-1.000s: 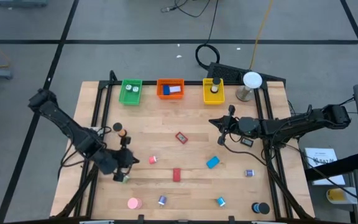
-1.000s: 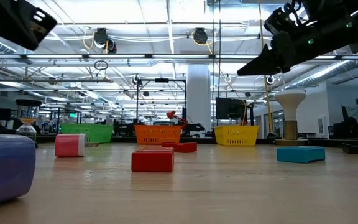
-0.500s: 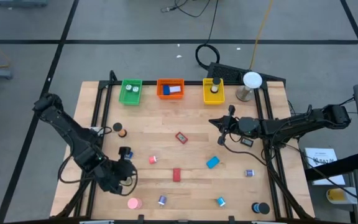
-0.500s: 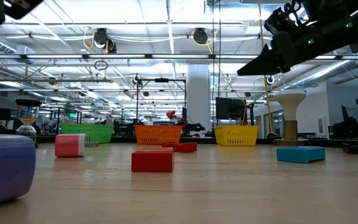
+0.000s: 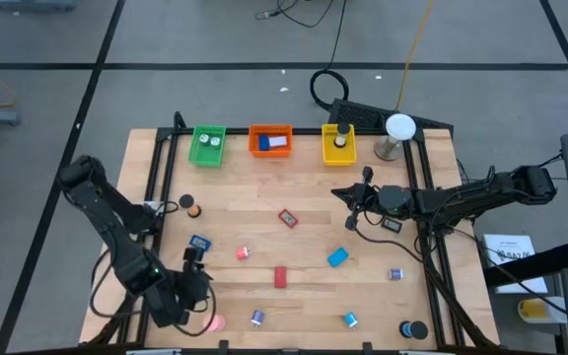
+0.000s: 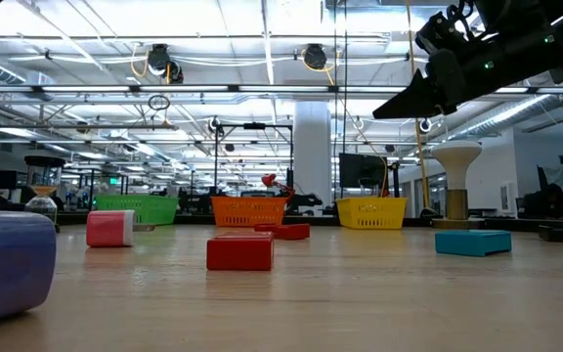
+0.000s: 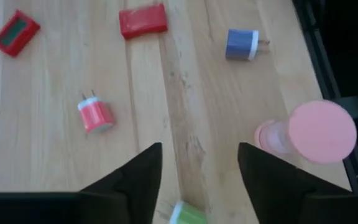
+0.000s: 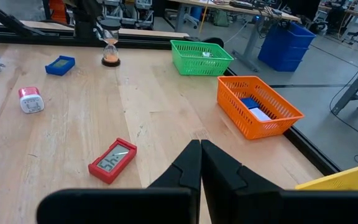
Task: Pick & Place Office items
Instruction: Put the pink hourglass into the yellow bin
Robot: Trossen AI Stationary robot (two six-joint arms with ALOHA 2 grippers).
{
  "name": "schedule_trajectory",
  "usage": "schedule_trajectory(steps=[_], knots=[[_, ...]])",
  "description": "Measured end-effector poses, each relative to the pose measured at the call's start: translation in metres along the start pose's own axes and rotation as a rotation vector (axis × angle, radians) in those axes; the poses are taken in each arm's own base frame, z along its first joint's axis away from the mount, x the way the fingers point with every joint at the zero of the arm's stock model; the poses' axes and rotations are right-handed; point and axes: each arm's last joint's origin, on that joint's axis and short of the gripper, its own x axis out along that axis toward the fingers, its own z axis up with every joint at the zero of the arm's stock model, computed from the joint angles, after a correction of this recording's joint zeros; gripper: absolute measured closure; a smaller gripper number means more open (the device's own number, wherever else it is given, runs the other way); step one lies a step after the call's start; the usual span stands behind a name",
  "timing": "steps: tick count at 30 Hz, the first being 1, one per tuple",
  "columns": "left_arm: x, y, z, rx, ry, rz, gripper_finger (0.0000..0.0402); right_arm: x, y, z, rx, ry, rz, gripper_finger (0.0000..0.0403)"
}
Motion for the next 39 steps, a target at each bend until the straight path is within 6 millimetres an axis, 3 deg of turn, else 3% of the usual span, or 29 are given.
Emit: schedule_trajectory(steps=[11,18,23,39], knots=[[0.002,-0.037,0.03,-0.112,0.051,-0.055,0.0097,0.0,0.0,0.0,0.0,0.0,0.0,0.0399],[0.022,-0.05,0.029,-0.17,0.123,-0.073,0.0063,0.0,0.0,0.0,0.0,0.0,0.0,0.0399],[0.035,-0.056,0.027,-0.169,0.149,-0.08,0.0051,0.0,0.0,0.0,0.0,0.0,0.0,0.04],[0.047,-0.057,0.017,-0.185,0.144,-0.084,0.005,0.0,0.0,0.0,0.0,0.0,0.0,0.0401]])
